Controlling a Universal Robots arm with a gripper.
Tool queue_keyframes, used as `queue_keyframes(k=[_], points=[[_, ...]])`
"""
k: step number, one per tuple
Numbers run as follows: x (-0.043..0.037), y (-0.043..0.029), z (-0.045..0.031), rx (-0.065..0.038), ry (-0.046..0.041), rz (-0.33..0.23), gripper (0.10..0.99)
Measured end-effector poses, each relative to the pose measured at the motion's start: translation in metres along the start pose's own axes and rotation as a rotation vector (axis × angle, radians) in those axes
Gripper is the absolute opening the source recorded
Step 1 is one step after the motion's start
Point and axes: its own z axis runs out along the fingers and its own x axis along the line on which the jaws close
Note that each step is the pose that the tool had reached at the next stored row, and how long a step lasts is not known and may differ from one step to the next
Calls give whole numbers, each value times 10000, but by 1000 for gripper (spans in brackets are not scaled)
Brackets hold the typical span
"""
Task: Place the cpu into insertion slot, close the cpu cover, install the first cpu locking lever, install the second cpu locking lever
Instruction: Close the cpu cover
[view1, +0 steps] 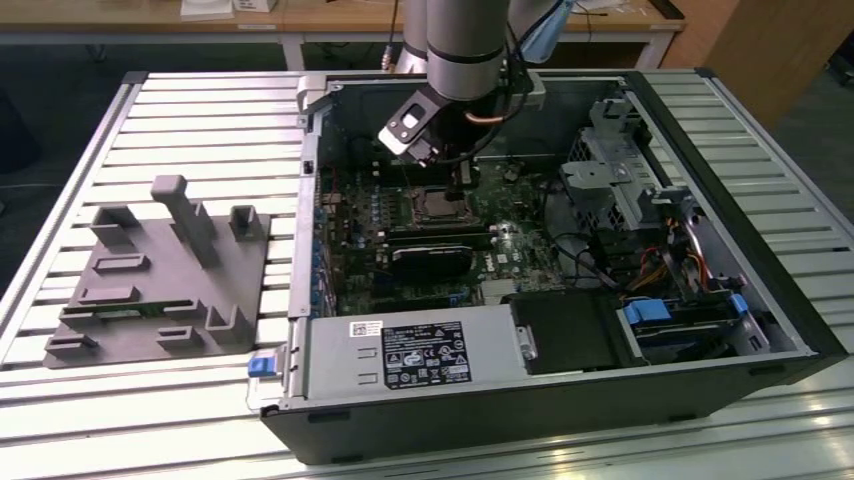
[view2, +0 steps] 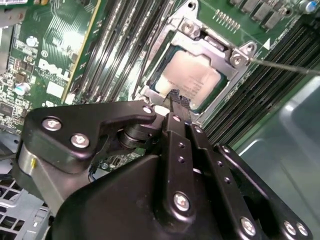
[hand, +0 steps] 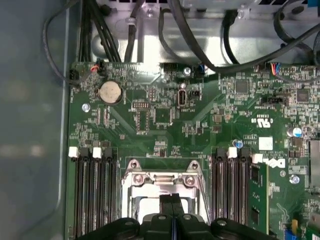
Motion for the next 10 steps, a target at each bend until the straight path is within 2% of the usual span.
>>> queue_keyframes(k=[6,10], points=[[-1,-75,18,-29,-9,120,106],[-1,-81,19,-30,-10,150,106]])
